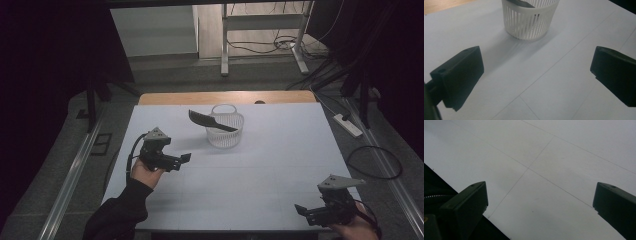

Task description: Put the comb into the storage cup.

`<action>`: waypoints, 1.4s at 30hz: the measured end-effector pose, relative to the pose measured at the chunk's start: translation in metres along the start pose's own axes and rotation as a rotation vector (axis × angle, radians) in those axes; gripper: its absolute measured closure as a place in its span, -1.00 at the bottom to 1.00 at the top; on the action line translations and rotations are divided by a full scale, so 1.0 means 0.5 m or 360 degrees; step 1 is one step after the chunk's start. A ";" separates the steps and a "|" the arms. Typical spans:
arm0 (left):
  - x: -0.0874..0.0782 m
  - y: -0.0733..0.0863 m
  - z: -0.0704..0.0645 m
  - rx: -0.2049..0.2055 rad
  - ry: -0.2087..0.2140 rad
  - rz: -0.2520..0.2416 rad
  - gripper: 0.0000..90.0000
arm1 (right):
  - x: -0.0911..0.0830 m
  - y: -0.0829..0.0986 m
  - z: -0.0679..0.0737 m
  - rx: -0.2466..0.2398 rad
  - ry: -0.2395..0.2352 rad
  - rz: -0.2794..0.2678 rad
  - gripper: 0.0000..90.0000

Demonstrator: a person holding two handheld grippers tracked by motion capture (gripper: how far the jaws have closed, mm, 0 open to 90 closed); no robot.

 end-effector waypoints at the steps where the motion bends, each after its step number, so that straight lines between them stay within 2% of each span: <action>1: -0.001 0.001 -0.001 -0.0004 -0.0001 -0.0003 -1.00 | 0.000 0.000 0.000 0.0000 0.0001 -0.0001 -0.99; 17: -0.033 0.033 -0.010 0.0004 -0.0023 0.0014 -1.00 | 0.002 -0.002 0.002 -0.0019 0.0008 0.0001 -0.99; 42: -0.088 0.082 -0.017 -0.0046 -0.0054 -0.0013 -1.00 | 0.001 -0.003 0.001 -0.0007 0.0006 -0.0004 -0.99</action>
Point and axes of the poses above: each handheld gripper's, and its own axes: x roughly forward along the jaws, y roughly out of its underside, z roughly to its left, the point moved 5 cm from there along x, roughly forward along the jaws, and after that the axes turned 1 degree about -y, right-handed, at the moved point
